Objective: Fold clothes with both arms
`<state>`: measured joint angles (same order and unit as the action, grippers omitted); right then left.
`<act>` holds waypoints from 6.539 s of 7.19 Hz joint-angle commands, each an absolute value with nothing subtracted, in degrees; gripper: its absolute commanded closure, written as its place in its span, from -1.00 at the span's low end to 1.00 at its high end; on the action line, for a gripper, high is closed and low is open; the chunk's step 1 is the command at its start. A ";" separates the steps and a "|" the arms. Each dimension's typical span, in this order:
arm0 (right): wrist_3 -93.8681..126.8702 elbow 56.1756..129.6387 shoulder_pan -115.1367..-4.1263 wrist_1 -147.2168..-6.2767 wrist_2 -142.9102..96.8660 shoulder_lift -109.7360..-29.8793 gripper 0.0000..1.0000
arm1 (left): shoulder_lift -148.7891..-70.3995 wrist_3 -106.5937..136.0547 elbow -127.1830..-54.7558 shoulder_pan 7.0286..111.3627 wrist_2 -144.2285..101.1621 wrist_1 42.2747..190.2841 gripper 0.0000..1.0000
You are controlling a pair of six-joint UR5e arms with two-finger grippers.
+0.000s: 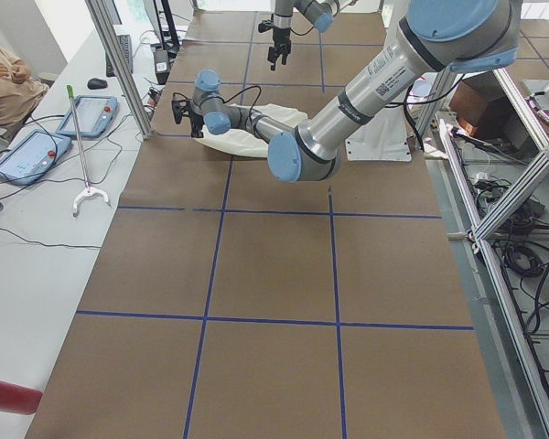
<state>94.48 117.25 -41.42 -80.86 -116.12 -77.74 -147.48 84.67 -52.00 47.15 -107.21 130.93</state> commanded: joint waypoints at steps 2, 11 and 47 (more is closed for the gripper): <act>95.09 112.51 -35.62 -80.86 -107.36 -70.33 -1.00 | -142.53 85.51 -65.99 47.29 -112.63 126.69 -0.01; 103.10 103.45 -21.63 -80.86 -99.49 -62.93 -0.25 | -130.87 85.52 -84.20 47.29 -114.08 123.40 -0.01; 104.50 109.76 -21.88 -81.47 -98.35 -71.10 1.00 | -131.13 88.58 -84.11 46.93 -113.82 122.26 -0.01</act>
<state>104.52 107.93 -21.63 -81.06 -98.06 -70.97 -131.19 87.86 -84.11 46.93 -113.82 122.26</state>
